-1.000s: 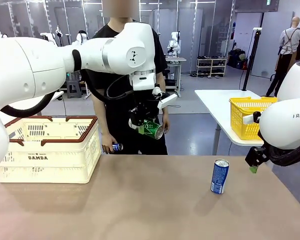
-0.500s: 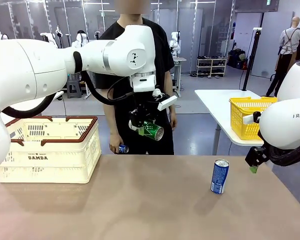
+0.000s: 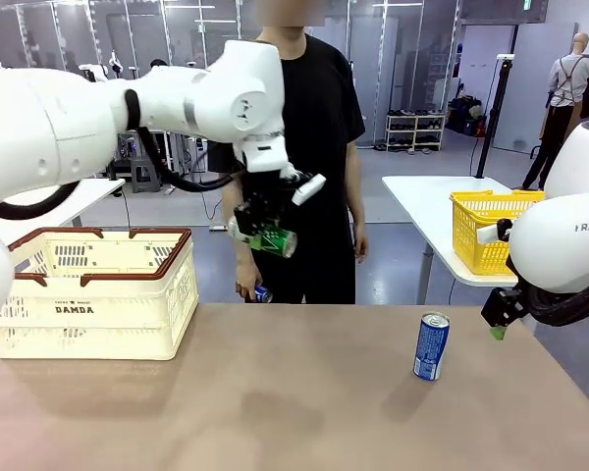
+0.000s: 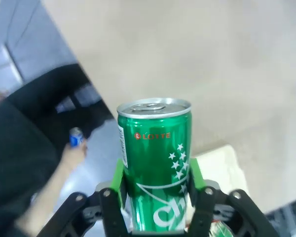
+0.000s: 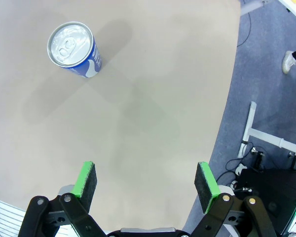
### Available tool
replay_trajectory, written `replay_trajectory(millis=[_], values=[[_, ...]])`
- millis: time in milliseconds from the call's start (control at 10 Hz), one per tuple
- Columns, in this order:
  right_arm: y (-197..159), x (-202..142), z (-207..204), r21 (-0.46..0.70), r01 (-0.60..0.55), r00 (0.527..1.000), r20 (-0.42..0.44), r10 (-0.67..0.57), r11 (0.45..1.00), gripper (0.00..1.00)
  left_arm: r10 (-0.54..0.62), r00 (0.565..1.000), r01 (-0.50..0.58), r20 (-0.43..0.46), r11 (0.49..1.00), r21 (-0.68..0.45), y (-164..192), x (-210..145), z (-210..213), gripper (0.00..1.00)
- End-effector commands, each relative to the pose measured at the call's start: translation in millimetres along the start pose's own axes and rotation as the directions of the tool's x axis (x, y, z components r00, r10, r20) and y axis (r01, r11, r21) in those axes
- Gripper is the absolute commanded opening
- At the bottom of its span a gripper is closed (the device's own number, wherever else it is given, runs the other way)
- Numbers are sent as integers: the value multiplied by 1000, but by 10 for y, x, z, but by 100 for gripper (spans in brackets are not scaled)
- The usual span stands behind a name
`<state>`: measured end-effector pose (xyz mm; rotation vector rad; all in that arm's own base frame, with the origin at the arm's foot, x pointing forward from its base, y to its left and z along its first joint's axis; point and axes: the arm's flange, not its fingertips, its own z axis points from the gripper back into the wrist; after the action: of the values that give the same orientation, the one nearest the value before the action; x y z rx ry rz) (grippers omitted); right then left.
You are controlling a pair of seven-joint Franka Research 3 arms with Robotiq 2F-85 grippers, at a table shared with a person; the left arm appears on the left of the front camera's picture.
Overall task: Place the drinks into the Shopping basket.
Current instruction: Pick up one drink and place it into the Shopping basket.
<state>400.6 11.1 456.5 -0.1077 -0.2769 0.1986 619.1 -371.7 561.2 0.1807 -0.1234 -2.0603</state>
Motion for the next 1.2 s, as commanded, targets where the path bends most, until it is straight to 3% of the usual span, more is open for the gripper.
replay_trajectory(millis=[0,400,700,1100], values=[[-24,-2,3,0,-11,1000,-2,11,1000,100,131,991,-130,-20,991,42,-469,-331,115,58],[-24,-2,3,0,-11,1000,-2,11,1000,100,406,913,-404,-29,913,48,-1068,-1334,116,58],[-24,-2,3,0,-11,1000,-2,11,1000,100,500,866,-499,26,858,126,-1414,-2009,-33,58],[-24,-2,3,0,-11,1000,-2,11,1000,100,570,817,-577,89,805,141,-1510,-2665,-318,58]])
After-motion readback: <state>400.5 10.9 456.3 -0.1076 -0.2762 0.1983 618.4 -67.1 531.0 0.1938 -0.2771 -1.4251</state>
